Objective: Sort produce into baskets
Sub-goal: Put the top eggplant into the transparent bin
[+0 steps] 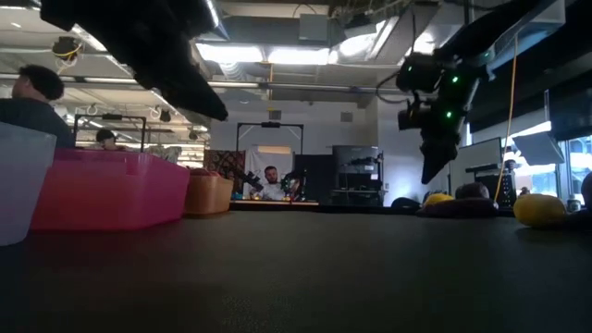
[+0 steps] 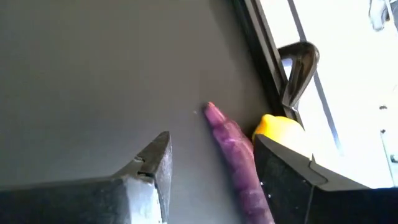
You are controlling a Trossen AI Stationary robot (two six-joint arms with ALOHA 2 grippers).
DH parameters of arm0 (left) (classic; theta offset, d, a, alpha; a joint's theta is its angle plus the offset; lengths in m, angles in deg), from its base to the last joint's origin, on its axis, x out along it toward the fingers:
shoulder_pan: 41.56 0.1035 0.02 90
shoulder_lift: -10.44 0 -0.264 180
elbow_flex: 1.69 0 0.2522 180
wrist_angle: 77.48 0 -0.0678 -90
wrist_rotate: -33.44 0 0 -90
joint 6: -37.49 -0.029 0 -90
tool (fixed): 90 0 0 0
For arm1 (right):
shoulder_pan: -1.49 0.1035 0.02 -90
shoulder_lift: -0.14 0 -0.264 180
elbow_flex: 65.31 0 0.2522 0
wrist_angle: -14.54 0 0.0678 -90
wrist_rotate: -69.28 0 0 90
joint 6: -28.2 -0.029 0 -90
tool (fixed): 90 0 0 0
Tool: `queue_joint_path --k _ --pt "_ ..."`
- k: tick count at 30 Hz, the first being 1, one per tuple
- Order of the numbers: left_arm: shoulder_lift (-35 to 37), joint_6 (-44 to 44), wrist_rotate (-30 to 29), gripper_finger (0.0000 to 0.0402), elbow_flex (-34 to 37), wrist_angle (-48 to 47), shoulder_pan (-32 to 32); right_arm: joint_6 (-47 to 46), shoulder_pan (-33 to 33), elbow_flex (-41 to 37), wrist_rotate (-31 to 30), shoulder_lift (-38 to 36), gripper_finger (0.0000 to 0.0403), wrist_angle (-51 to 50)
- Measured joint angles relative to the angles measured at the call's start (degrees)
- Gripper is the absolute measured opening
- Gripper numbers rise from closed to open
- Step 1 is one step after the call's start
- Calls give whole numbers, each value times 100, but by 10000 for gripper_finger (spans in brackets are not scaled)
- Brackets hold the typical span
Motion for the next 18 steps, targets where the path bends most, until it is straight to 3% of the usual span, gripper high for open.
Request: queue_joint_path --k 10,13,18 --pt "0 -104 -7 131 0 -4 529 589 -822 960 358 1287 179 -406" --pt "0 -83 -10 131 0 -2 580 609 -936 1177 356 1526 179 -888" --pt "0 -33 -9 131 0 -4 590 997 -1002 1218 345 1768 179 -784"
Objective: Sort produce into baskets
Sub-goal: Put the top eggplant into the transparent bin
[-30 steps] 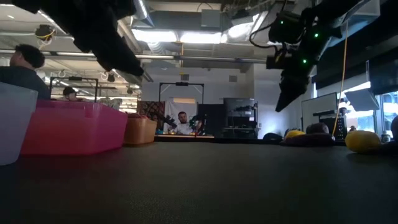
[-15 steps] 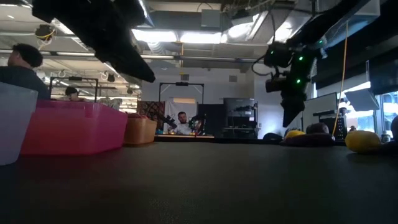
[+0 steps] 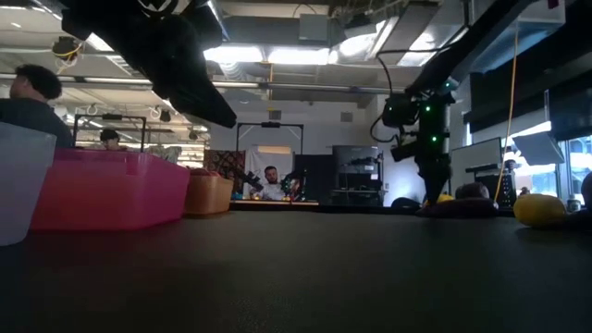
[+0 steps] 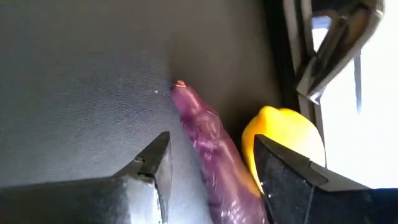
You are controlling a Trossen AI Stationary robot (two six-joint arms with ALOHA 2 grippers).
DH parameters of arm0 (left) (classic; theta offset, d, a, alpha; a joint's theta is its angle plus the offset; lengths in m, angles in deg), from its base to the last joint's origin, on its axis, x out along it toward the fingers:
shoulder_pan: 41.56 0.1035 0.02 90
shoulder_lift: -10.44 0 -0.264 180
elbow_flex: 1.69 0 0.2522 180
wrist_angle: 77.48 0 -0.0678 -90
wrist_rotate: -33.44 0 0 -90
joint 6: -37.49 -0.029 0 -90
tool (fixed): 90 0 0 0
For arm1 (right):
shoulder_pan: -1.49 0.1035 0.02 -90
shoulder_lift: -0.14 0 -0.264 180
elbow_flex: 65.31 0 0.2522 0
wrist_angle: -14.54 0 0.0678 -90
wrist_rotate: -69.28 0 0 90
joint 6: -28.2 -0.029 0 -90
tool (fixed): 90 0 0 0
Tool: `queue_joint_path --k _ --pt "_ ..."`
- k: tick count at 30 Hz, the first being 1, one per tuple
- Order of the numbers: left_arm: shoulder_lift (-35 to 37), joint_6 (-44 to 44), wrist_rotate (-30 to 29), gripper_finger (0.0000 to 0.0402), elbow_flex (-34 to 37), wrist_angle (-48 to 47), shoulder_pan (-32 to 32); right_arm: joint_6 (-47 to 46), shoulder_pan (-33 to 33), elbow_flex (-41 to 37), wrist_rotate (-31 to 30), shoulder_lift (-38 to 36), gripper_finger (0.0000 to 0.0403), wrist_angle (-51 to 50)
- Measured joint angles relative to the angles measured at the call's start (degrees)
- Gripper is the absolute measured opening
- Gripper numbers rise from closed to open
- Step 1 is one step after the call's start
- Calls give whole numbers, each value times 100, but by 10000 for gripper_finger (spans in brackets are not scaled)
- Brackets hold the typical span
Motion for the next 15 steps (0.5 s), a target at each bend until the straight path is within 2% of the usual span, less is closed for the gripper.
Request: queue_joint_path --k 5,9,11,15 --pt "0 10 0 131 0 0 -8 291 2 0 -242 288 179 208" --pt "0 42 0 131 0 0 -8 301 4 0 -675 506 179 320" --pt "0 56 0 131 -2 0 -8 302 13 3 -658 575 178 296" --pt "0 55 0 131 -2 0 -14 303 20 9 -589 627 146 266"
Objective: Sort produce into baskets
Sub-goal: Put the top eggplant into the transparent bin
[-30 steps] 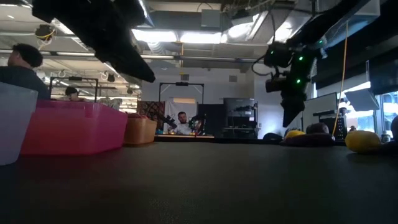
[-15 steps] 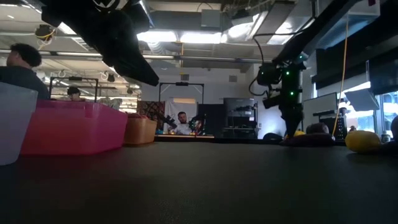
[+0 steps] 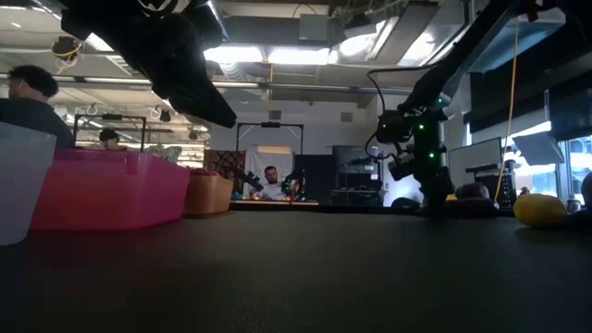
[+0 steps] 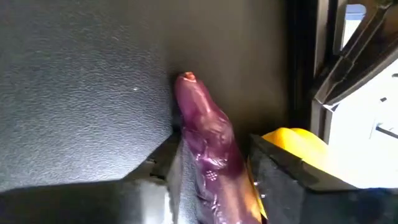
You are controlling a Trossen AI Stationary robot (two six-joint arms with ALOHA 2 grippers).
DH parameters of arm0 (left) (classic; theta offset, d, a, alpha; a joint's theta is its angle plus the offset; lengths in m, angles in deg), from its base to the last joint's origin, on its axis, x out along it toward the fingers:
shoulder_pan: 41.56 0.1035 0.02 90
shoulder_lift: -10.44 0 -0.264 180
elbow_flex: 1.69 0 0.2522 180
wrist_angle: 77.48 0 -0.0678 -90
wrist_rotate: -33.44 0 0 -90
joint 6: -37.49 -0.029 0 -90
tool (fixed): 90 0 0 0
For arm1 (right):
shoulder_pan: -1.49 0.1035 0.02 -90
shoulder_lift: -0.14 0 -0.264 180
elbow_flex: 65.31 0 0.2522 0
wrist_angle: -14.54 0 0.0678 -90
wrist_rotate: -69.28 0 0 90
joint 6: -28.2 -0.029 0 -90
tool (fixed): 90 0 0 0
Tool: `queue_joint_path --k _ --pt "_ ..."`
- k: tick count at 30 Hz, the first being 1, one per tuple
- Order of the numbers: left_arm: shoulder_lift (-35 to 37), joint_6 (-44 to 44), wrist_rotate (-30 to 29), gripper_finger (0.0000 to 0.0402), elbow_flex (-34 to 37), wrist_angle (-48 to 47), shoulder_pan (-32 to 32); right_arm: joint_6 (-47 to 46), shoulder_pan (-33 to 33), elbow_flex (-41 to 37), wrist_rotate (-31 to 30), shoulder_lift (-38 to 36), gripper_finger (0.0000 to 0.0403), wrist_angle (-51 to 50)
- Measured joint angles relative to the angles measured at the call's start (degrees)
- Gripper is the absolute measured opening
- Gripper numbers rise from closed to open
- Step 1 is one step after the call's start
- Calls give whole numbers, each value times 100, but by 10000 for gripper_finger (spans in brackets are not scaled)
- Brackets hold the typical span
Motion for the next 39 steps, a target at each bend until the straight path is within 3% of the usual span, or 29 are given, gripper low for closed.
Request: queue_joint_path --k 8,17,25,34,39 --pt "0 26 0 131 0 0 0 61 2 0 -7 -7 15 39" --pt "0 31 0 131 0 0 0 -30 106 -24 261 -284 15 -7" --pt "0 25 -17 137 -4 346 0 -446 762 -20 801 -1090 5 36" --pt "0 40 -190 247 -4 764 48 -1179 1839 -20 1633 -1740 5 408" --pt "-47 149 -902 309 -4 1178 48 -1407 2370 -15 1808 -1764 7 1006"
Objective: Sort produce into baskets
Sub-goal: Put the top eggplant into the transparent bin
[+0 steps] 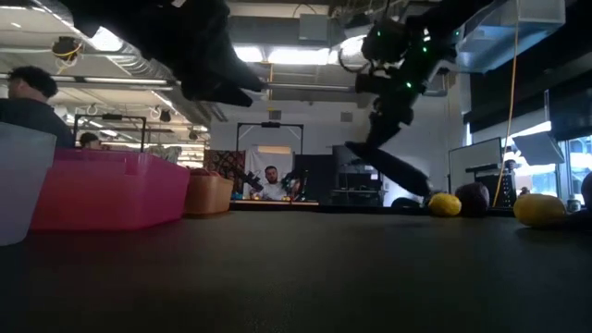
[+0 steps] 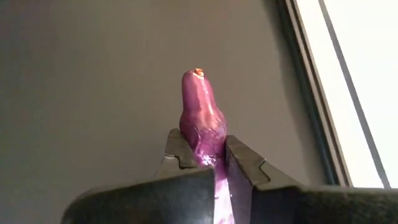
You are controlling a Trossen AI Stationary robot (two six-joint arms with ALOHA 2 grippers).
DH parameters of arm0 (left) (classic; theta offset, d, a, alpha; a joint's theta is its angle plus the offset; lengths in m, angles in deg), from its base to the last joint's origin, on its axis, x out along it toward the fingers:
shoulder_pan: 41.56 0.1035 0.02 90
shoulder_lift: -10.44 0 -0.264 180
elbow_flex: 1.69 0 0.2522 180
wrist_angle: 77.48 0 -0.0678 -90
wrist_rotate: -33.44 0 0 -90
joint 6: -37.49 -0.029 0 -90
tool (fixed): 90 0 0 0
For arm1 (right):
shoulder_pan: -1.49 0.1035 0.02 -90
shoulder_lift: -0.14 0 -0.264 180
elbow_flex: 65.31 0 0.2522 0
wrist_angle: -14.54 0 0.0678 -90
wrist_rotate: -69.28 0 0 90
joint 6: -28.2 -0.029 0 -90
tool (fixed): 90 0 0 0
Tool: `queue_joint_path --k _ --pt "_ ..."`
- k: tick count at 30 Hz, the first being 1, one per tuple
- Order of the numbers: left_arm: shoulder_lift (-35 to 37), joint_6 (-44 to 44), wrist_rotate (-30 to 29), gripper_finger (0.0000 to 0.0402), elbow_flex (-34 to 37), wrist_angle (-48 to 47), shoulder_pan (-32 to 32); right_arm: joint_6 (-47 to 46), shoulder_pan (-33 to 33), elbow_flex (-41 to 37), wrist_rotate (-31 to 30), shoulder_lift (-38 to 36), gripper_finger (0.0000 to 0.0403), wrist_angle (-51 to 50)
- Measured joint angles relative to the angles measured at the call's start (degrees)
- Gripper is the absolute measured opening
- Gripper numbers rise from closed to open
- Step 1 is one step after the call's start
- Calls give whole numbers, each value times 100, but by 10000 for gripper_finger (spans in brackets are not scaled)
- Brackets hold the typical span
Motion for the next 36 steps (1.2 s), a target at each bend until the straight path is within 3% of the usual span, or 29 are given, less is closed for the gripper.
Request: queue_joint_path --k 5,22,32,36 --pt "1 65 -287 334 -2 381 35 -271 490 0 44 0 7 814" --pt "-259 176 -205 336 -2 585 -98 -1003 2002 0 44 0 8 3276" --pt "-674 -558 -62 336 -2 1871 -369 -1025 2626 4 31 58 8 4139" --pt "-880 -833 280 335 0 2492 -436 -1018 2751 4 31 178 8 4536"
